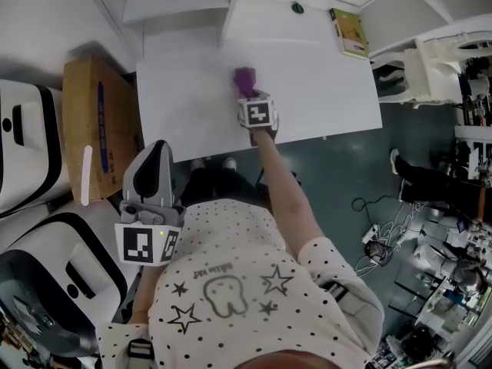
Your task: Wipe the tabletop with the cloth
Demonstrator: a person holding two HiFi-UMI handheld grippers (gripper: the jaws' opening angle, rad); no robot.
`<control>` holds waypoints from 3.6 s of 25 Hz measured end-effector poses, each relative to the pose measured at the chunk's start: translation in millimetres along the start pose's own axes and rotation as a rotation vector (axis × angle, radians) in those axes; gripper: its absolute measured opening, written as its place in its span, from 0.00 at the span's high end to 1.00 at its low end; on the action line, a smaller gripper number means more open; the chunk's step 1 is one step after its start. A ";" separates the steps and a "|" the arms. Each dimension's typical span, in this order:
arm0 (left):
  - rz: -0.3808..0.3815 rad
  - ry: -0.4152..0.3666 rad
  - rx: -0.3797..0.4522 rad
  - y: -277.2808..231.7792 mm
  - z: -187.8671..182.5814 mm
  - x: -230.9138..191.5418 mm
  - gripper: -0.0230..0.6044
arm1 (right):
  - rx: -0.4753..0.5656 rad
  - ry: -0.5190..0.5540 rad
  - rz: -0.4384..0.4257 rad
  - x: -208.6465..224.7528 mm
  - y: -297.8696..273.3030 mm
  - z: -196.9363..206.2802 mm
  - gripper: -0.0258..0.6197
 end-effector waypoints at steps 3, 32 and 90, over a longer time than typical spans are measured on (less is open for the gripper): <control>0.006 0.010 0.002 4.2 0.5 -4.6 0.97 | -0.002 0.003 -0.028 -15.3 -2.3 -0.6 0.87; -0.051 0.012 0.018 27.1 -3.0 -31.4 0.97 | 0.002 0.117 -0.054 -88.6 -9.3 -3.0 0.87; -0.137 -0.014 0.006 57.0 -8.6 -52.4 0.97 | 0.028 0.209 -0.353 -232.2 -25.5 -14.1 0.86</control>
Point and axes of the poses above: the fingertips, and each gripper's own axes: y backward along the fingers, x to its right, z out of its underside, the point moved 10 cm from there along y, backward along the fingers, and after that the axes turned 6 degrees about x, right-handed, at the moved point
